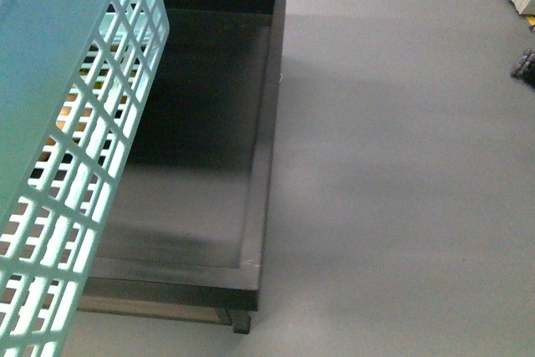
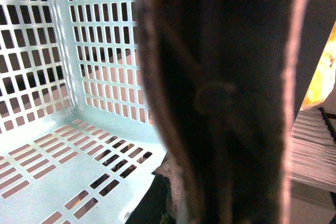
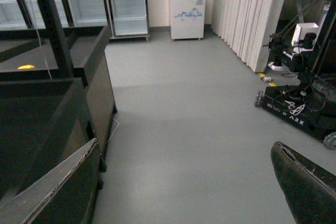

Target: Pick mango and avocado into basket

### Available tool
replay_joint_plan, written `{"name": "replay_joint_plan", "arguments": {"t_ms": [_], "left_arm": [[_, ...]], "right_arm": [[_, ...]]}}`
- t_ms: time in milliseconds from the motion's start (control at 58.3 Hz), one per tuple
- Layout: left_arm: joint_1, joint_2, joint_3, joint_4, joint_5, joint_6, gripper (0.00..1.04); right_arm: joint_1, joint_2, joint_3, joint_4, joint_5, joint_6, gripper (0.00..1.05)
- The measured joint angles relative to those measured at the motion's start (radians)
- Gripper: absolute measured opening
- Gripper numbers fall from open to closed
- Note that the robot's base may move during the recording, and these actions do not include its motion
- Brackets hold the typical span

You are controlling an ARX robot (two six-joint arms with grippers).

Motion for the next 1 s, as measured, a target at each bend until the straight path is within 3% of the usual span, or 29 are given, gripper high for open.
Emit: {"name": "replay_joint_plan", "arguments": {"t_ms": [995], "left_arm": [[0.000, 0.000, 0.000, -0.001, 0.001, -0.001, 0.04]], "right_arm": [[0.000, 0.000, 0.000, 0.000, -0.002, 0.000, 0.96]]}}
